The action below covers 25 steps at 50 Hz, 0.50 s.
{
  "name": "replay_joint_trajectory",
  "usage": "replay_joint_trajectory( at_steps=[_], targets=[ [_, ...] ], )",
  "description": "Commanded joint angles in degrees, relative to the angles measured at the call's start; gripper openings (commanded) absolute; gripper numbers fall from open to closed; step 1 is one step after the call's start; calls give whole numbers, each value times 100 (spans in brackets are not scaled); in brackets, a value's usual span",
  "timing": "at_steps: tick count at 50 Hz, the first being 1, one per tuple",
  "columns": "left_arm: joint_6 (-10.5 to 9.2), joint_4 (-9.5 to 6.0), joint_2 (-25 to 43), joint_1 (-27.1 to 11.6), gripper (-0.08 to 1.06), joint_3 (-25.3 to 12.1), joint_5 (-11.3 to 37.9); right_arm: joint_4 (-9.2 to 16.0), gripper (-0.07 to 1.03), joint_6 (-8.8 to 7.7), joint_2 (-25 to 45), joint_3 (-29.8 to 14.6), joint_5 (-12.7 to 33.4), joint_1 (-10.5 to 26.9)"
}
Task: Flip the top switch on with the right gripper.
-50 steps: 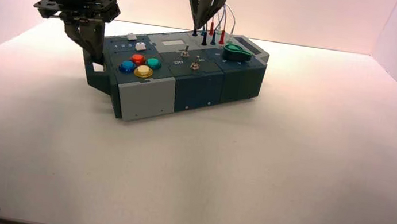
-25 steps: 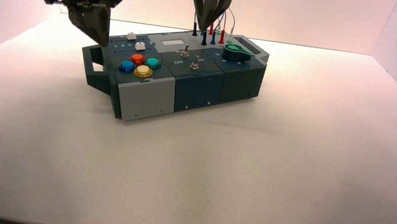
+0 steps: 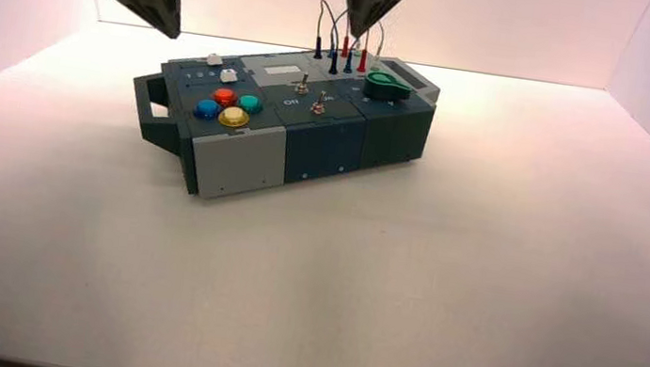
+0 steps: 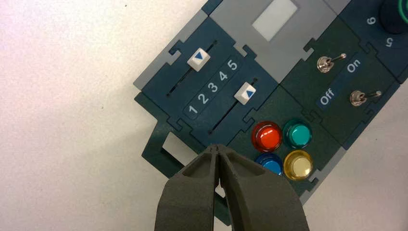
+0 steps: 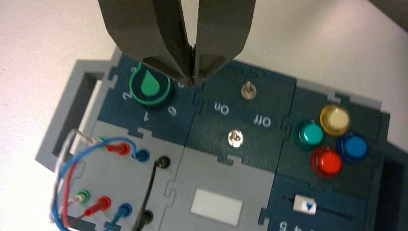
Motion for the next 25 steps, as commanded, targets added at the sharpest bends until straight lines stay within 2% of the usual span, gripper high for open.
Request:
replay_joint_trajectory(
  at_steps=[1,25],
  targets=[
    [18,9,-185,-53,-3,-9,-70,26,-2,-79,-343,44,-35,0],
    [44,26,-264,-123,-3,176,-290,123,-2,-53,-360,387,-246,0]
  ],
)
